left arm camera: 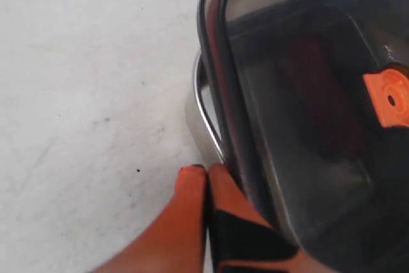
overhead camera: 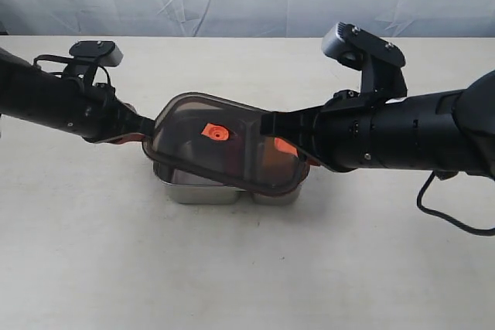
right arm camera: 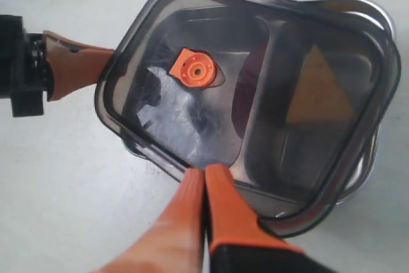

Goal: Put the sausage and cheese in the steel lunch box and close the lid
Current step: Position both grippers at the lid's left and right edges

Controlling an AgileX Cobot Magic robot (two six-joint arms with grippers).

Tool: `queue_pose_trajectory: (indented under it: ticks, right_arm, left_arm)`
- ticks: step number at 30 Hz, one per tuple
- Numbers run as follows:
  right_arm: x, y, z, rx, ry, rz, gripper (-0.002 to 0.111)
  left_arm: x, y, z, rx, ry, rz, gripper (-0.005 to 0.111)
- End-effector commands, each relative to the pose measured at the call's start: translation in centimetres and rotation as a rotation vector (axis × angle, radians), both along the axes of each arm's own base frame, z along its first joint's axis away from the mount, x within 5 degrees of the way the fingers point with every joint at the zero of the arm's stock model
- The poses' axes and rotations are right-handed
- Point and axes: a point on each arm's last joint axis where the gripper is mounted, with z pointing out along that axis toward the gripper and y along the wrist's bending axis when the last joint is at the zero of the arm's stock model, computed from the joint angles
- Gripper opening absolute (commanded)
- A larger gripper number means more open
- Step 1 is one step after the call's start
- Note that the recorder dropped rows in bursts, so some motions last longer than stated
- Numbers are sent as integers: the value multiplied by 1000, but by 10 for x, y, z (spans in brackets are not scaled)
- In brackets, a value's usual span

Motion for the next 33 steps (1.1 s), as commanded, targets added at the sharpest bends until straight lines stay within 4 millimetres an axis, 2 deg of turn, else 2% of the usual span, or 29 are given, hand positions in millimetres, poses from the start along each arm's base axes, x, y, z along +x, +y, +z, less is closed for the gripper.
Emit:
queue_pose_trajectory:
  ticks: [1, 8, 14, 19, 23, 33]
  right_arm:
    - [0, -2, 1, -11, -20, 1, 0]
    - [0, -3, 0, -36, -36, 16, 0]
    - [-6, -5, -6, -95, 26, 66, -1]
    - [-16, -15, -18, -260, 138, 123, -1]
    - [-17, -21, -24, -344, 173, 111, -1]
    - [-3, -10, -60, -387, 237, 68, -1]
  left_arm:
    - [-8, -3, 3, -17, 69, -31, 0]
    - [-16, -3, 0, -3, 145, -88, 0]
    - [-20, -3, 1, -2, 185, -96, 0]
    - [-17, 4, 5, 57, 154, -38, 0]
    - [-16, 5, 9, 64, 126, -26, 0]
    - [-15, 6, 11, 71, 107, -18, 0]
